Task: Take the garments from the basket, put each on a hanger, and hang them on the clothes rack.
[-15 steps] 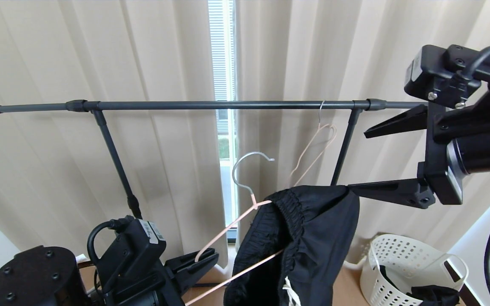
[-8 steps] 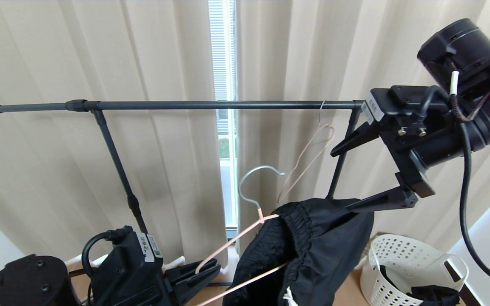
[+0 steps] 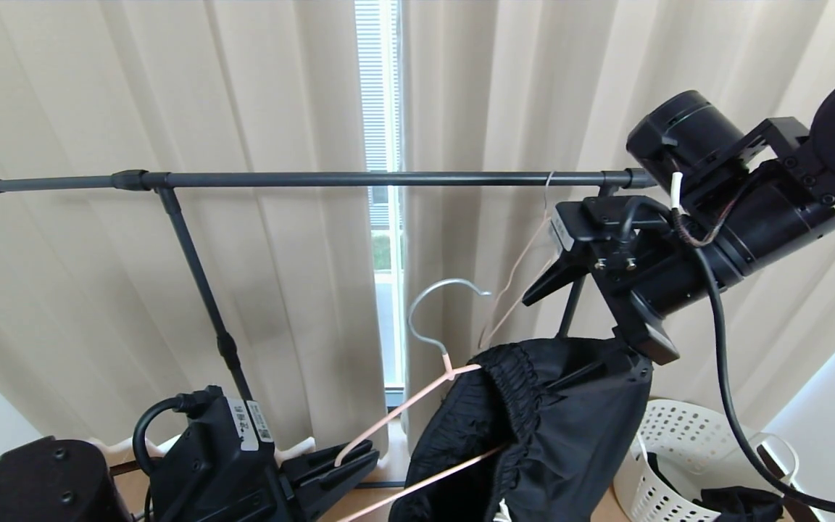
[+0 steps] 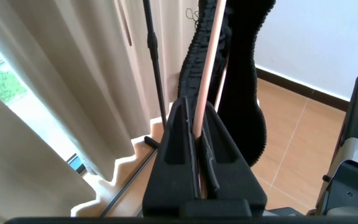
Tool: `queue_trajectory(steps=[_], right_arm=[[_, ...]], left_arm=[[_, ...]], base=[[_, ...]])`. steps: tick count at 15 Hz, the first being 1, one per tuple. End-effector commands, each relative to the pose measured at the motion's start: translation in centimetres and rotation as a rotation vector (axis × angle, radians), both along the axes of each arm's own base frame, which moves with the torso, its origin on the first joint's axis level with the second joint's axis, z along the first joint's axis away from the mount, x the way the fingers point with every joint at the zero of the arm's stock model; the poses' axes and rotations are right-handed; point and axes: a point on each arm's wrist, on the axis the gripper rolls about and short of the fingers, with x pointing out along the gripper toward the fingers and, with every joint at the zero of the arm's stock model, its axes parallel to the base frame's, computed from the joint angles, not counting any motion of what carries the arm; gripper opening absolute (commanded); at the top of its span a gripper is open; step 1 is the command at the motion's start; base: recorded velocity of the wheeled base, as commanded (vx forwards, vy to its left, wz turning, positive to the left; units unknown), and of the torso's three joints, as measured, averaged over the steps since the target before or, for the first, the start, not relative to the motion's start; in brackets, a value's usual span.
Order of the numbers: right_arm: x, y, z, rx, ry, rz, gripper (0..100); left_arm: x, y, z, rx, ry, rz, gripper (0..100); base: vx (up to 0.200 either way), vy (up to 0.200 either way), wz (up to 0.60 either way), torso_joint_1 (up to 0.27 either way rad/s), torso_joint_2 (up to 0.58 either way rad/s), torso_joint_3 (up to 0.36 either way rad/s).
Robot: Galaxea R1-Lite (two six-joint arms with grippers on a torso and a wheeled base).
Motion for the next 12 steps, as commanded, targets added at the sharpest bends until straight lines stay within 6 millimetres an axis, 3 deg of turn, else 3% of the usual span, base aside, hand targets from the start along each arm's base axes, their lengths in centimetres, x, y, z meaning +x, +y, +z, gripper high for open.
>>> queue_trajectory(steps=[1,5,12], right_arm=[[0.4,0.8,-0.7,-0.005,0.022,0.006,100],[1.2,2.4,-1.9,0.009,0.035,0.000,100],[0.0,3.8,-2.2,0.011,0.076,0.015,100]], left_arm=[[0.0,0.0,0.0,0.000,0.000,-0.001,0],[-0.1,0.0,0.2,-0.008,-0.007,-0.001,0],[0.0,0.0,0.2,-0.012,-0.007,0.002,0]], base=[[0.000,0.000,0.00,0.000,0.00,0.000],[0.000,0.000,0.00,0.000,0.00,0.000],[0.000,0.000,0.00,0.000,0.00,0.000]])
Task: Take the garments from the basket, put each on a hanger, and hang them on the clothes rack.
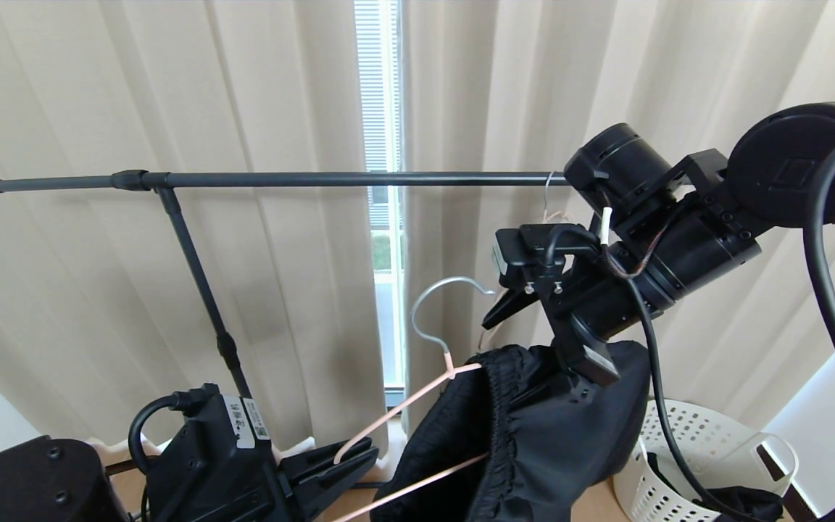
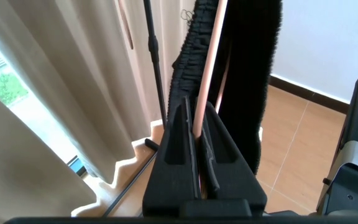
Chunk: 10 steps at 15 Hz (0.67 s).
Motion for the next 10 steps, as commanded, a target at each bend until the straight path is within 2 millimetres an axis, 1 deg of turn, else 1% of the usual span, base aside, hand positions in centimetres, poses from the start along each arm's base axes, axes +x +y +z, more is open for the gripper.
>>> queue_trajectory(steps=[1,2,3,4,7,10], right_arm=[[-0.3,0.0,-0.2,-0.005,0.010,0.006,100],[-0.3,0.0,-0.2,-0.005,0.010,0.006,100],[-0.3,0.0,-0.3,-0.006,0.013,0.006,0],[-0.4,-0.1,-0.4,-0.009,0.020,0.007,0],[-1.1,-0.5,0.1,-0.003,0.012,0.007,0],[-1.5,-0.8,0.2,-0.005,0.014,0.007,0]], left_arm=[[0.0,0.0,0.0,-0.001,0.002,0.000,0],[0.0,0.0,0.0,-0.001,0.002,0.000,0],[0.0,0.0,0.0,-0.002,0.003,0.001,0],[0.0,0.0,0.0,-0.003,0.002,0.001,0],[0.1,0.0,0.0,-0.005,0.004,0.003,0],[0.1,0.0,-0.1,0.000,0.009,0.004,0]], base=[[0.000,0.000,0.00,0.000,0.00,0.000],[0.000,0.000,0.00,0.000,0.00,0.000],[0.000,0.000,0.00,0.000,0.00,0.000],[0.000,0.000,0.00,0.000,0.00,0.000],[0.000,0.000,0.00,0.000,0.00,0.000],[0.000,0.000,0.00,0.000,0.00,0.000]])
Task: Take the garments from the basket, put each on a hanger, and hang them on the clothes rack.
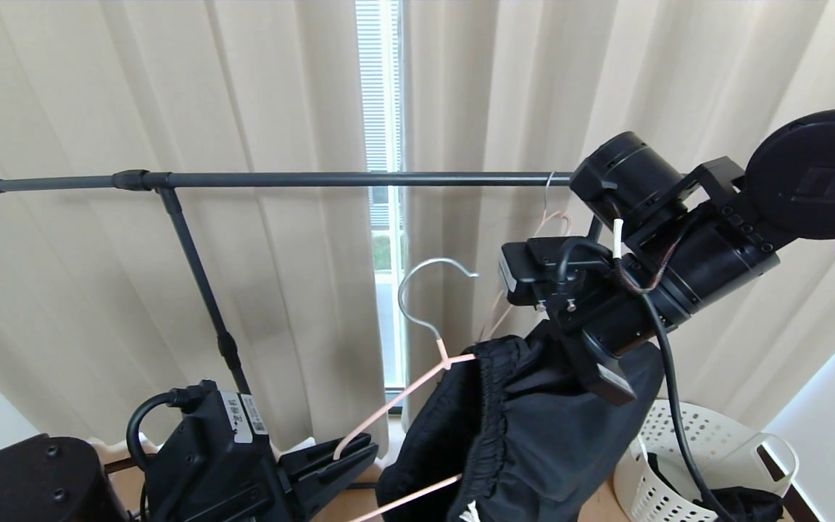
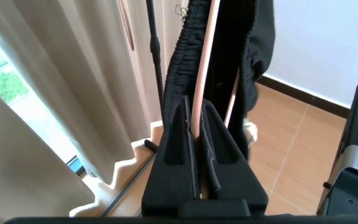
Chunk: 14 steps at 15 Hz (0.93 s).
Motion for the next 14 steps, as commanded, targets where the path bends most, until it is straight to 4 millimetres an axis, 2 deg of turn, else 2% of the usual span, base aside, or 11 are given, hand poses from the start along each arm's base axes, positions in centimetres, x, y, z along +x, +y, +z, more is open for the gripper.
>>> queue_trajectory(steps=[1,3,7,8,11,14], right_arm=[[-0.5,-0.3,0.4,0.007,-0.010,0.000,0],[-1.2,-0.4,1.0,0.015,-0.023,0.011,0],[-1.5,-0.6,1.2,0.019,-0.028,0.011,0],[-1.6,-0.6,1.3,0.020,-0.030,0.013,0],[-1.9,-0.8,1.3,0.019,-0.029,0.011,0],[-2.6,-1.8,1.0,0.048,-0.040,-0.038,0]], left_arm=[[0.0,0.0,-0.2,0.008,0.005,0.001,0],[0.1,0.1,0.0,0.002,0.002,0.006,0],[0.2,0.1,-0.1,0.004,0.006,0.008,0],[0.4,0.2,-0.1,0.002,0.004,0.020,100],[1.0,0.6,-0.2,0.002,0.009,0.057,100],[2.6,2.3,-0.5,-0.002,0.024,0.145,100]], base=[[0.000,0.000,0.00,0.000,0.00,0.000],[0.000,0.000,0.00,0.000,0.00,0.000],[0.000,0.000,0.00,0.000,0.00,0.000],[0.000,0.000,0.00,0.000,0.00,0.000],[0.000,0.000,0.00,0.000,0.00,0.000],[0.000,0.000,0.00,0.000,0.00,0.000]])
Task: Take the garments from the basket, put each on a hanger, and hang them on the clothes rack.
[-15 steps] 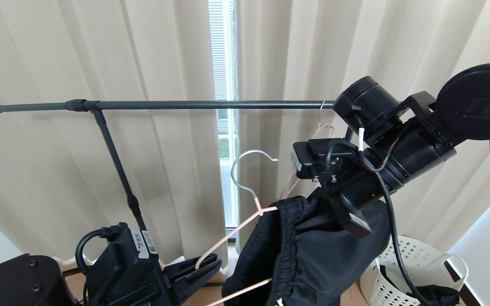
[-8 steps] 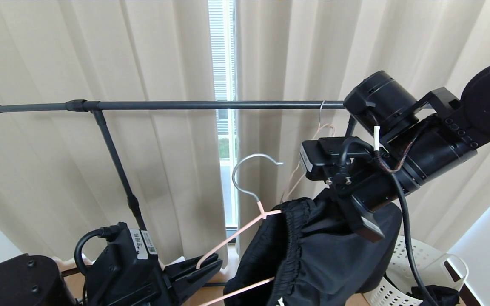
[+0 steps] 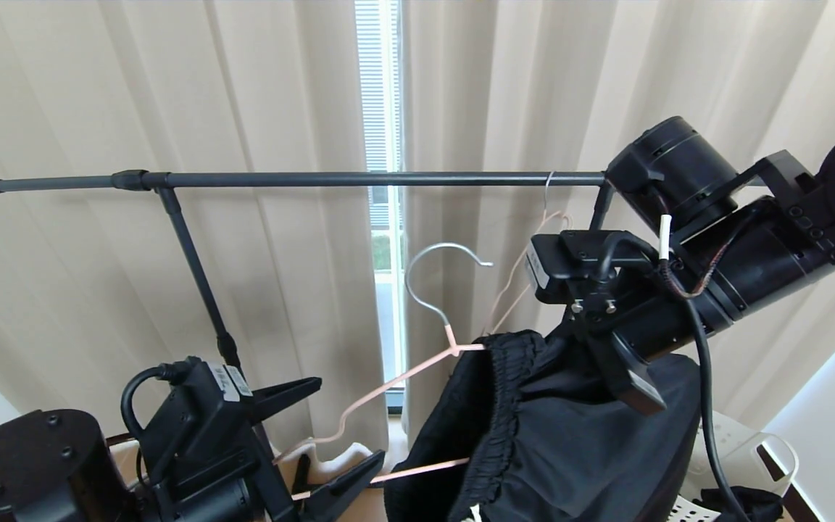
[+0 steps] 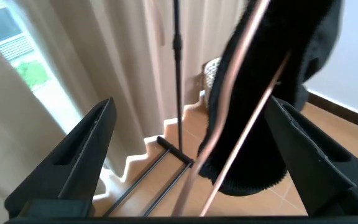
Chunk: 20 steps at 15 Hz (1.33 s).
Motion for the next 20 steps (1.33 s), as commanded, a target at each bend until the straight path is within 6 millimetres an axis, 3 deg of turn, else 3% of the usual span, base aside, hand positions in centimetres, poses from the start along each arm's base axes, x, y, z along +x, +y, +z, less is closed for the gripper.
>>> queue_trajectory(steps=[1,7,11,13,20], right_arm=[[-0.6,-1.5,-0.1,0.033,-0.022,-0.055,0],[-0.6,-4.8,-1.7,0.108,-0.019,-0.139,0],[-0.4,-7.2,-3.6,0.155,0.002,-0.206,0],[1.1,-8.3,-4.1,0.219,-0.020,-0.230,0],[0.8,-8.5,-3.6,0.234,-0.021,-0.247,0]], left_arm=[[1.1,1.3,0.0,-0.037,0.010,0.007,100],[4.3,3.9,0.5,-0.227,0.113,0.033,100],[5.1,4.9,-0.5,-0.262,0.204,-0.007,100],[5.4,4.8,-1.6,-0.245,0.257,-0.033,100],[5.0,3.7,-3.7,-0.139,0.278,-0.077,100]], base=[[0.000,0.000,0.00,0.000,0.00,0.000],[0.000,0.000,0.00,0.000,0.00,0.000],[0.000,0.000,0.00,0.000,0.00,0.000],[0.000,0.000,0.00,0.000,0.00,0.000],[0.000,0.000,0.00,0.000,0.00,0.000]])
